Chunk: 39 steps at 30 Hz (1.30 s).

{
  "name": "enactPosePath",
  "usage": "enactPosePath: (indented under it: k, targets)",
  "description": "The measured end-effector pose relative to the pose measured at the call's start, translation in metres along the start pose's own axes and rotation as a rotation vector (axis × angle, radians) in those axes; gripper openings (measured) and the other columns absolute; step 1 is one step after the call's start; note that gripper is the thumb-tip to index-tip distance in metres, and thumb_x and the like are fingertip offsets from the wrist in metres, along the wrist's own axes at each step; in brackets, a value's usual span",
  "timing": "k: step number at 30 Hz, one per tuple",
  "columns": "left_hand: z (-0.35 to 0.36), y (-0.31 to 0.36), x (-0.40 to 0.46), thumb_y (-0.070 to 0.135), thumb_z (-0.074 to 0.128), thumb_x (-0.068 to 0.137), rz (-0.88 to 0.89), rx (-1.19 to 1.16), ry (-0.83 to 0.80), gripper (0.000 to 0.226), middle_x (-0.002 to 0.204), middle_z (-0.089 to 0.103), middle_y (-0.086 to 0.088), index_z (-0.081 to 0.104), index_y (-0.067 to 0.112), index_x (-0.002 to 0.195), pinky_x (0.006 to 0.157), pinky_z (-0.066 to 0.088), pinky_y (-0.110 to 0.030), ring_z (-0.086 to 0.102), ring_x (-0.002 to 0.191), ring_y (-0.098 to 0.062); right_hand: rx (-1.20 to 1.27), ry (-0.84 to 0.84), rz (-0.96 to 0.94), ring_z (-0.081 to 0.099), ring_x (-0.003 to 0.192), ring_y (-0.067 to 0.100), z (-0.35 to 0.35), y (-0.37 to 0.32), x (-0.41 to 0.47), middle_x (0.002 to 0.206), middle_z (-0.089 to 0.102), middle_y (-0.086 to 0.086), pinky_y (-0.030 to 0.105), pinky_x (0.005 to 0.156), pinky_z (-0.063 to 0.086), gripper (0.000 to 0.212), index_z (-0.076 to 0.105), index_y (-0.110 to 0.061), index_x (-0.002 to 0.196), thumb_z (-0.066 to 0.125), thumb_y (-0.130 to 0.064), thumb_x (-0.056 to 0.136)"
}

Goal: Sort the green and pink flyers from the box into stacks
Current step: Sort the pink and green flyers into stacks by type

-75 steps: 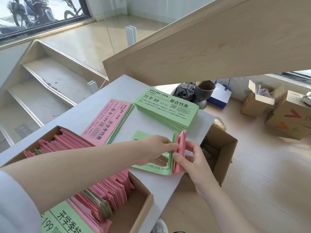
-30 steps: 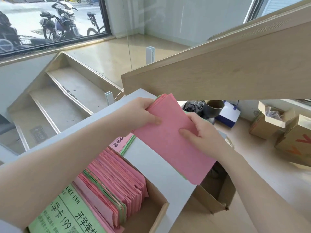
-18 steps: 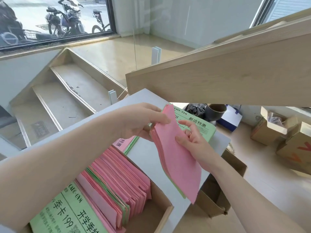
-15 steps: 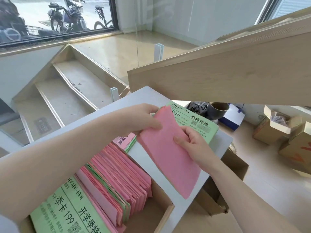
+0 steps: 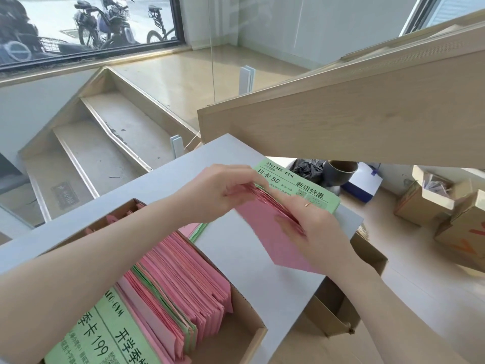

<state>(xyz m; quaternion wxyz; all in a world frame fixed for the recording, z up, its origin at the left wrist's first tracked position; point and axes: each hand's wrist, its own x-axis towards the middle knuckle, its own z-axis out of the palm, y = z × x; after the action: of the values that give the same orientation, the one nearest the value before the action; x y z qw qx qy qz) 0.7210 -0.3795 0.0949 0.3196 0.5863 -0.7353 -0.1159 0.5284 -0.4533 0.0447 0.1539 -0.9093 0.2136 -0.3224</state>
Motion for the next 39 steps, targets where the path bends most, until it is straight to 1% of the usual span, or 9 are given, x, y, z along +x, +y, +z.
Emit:
enactPosePath:
  k: [2,4,7,10,15,17,20,28,39]
  targets:
    - [0.009,0.007,0.001,0.01,0.058,0.086,-0.057,0.005,0.255,0.033,0.109,0.058,0.012,0.052,0.033,0.108,0.091,0.043,-0.025,0.052,0.103,-0.006,-0.22,0.141,-0.032,0.064,0.074,0.03,0.0,-0.006,0.004,0.105,0.067,0.008,0.033,0.046,0.052,0.048,0.049,-0.021,0.13,0.045,-0.014,0.083]
    - [0.016,0.023,-0.001,0.014,0.067,0.084,-0.376,-0.249,0.404,0.046,0.124,0.048,0.013,0.044,0.031,0.12,0.095,0.041,-0.02,0.047,0.113,-0.003,-0.286,0.248,0.044,0.064,0.074,0.031,0.004,-0.016,0.009,0.108,0.067,0.01,0.032,0.046,0.052,0.047,0.056,-0.013,0.127,0.044,-0.01,0.081]
    - [0.028,0.034,-0.009,0.018,0.074,0.077,-0.642,-0.86,0.22,0.063,0.123,0.059,0.005,0.042,0.026,0.13,0.093,0.052,-0.033,0.062,0.105,-0.006,-0.33,0.28,0.128,0.068,0.081,0.03,0.019,-0.023,0.006,0.112,0.068,0.01,0.031,0.05,0.053,0.043,0.061,-0.011,0.123,0.052,-0.009,0.081]
    - [0.036,0.032,-0.015,0.01,0.071,0.077,-0.646,-1.078,0.214,0.064,0.118,0.065,-0.004,0.043,0.025,0.133,0.088,0.055,-0.04,0.066,0.103,-0.017,-0.192,0.189,0.171,0.067,0.097,0.032,0.036,-0.027,-0.002,0.123,0.063,0.012,0.037,0.062,0.057,0.044,0.056,-0.014,0.128,0.051,-0.019,0.085]
    - [0.04,0.024,-0.02,0.0,0.059,0.087,-0.624,-1.04,0.272,0.044,0.111,0.067,-0.009,0.051,0.016,0.126,0.075,0.057,-0.03,0.068,0.087,-0.016,0.181,0.054,0.269,0.047,0.124,0.014,0.037,-0.026,-0.003,0.143,0.045,-0.001,0.037,0.096,0.048,0.059,0.037,-0.024,0.142,0.048,-0.043,0.087]
    - [0.036,0.025,-0.018,0.0,0.056,0.088,-0.592,-0.961,0.24,0.04,0.114,0.067,0.0,0.054,0.017,0.124,0.076,0.056,-0.026,0.069,0.089,-0.012,0.352,0.039,0.299,0.049,0.122,0.011,0.035,-0.023,-0.002,0.141,0.044,-0.01,0.039,0.091,0.051,0.064,0.037,-0.023,0.142,0.051,-0.05,0.085]
    - [0.039,0.026,-0.016,0.008,0.06,0.082,-0.585,-0.91,0.226,0.042,0.119,0.066,0.006,0.058,0.023,0.122,0.084,0.055,-0.029,0.068,0.096,-0.012,0.494,0.054,0.348,0.057,0.111,0.012,0.035,-0.023,-0.003,0.136,0.048,-0.012,0.027,0.078,0.056,0.056,0.039,-0.025,0.14,0.048,-0.045,0.088]
    - [0.042,0.023,-0.021,0.002,0.058,0.086,-0.56,-0.922,0.294,0.029,0.106,0.071,-0.002,0.065,0.015,0.111,0.077,0.056,-0.028,0.07,0.088,-0.017,0.466,0.103,0.381,0.056,0.099,0.002,0.032,-0.026,-0.002,0.112,0.041,-0.046,0.016,0.069,0.054,0.05,0.048,-0.033,0.129,0.063,-0.043,0.083]
    - [0.04,0.017,-0.027,0.0,0.052,0.09,-0.535,-0.901,0.253,0.026,0.105,0.072,-0.007,0.064,0.009,0.111,0.079,0.056,-0.028,0.07,0.09,-0.022,0.722,0.086,0.524,0.06,0.095,-0.004,0.026,-0.024,-0.001,0.113,0.054,-0.033,0.01,0.067,0.05,0.055,0.054,-0.033,0.123,0.072,-0.04,0.073]
